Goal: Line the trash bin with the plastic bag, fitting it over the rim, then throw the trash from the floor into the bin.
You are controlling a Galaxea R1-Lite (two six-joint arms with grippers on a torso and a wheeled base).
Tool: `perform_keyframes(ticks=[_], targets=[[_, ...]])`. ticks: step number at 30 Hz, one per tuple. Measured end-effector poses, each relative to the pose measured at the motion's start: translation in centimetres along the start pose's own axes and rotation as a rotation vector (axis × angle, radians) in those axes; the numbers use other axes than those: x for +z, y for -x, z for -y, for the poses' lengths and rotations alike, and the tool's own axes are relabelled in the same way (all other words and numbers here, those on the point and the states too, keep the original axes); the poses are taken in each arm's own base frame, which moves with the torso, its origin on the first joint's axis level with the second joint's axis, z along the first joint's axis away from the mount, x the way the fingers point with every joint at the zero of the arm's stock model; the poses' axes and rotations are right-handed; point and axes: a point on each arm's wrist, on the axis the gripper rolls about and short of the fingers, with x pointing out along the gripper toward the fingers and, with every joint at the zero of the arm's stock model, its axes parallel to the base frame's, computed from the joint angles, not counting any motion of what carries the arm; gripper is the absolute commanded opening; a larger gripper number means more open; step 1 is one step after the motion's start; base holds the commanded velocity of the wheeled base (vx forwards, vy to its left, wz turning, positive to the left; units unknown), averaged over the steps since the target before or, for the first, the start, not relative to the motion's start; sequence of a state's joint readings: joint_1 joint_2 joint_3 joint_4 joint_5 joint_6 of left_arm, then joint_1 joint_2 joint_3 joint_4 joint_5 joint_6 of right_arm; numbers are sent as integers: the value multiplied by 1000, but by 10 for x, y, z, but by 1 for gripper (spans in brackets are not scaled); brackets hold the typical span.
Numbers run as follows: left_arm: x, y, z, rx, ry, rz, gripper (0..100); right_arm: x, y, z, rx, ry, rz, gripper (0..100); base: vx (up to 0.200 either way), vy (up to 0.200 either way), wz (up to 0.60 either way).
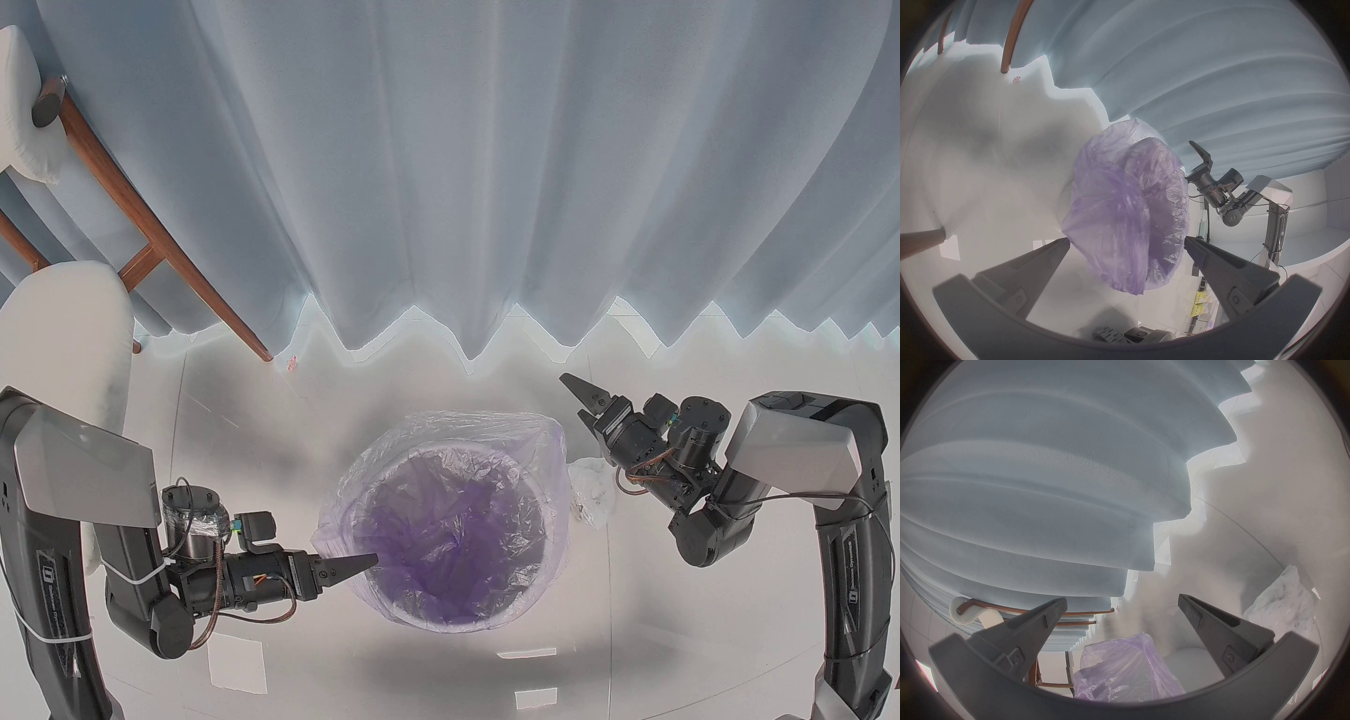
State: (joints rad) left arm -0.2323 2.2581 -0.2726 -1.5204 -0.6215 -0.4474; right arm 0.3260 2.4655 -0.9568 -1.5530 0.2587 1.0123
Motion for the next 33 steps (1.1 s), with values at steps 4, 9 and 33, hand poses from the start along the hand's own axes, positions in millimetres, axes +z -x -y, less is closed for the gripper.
perform_keyframes(ticks=[4, 9, 33], targets=[[-1, -3, -1, 27, 1, 7, 0, 0, 0, 0, -1, 0, 0, 100, 0, 0, 0], [-1, -4, -3, 37, 1, 13, 0, 0, 0, 1, -2, 0, 1, 100, 0, 0, 0], [-15, -9, -34, 149, 69, -5, 0, -2, 0, 4, -8, -1, -3, 100, 0, 0, 0]])
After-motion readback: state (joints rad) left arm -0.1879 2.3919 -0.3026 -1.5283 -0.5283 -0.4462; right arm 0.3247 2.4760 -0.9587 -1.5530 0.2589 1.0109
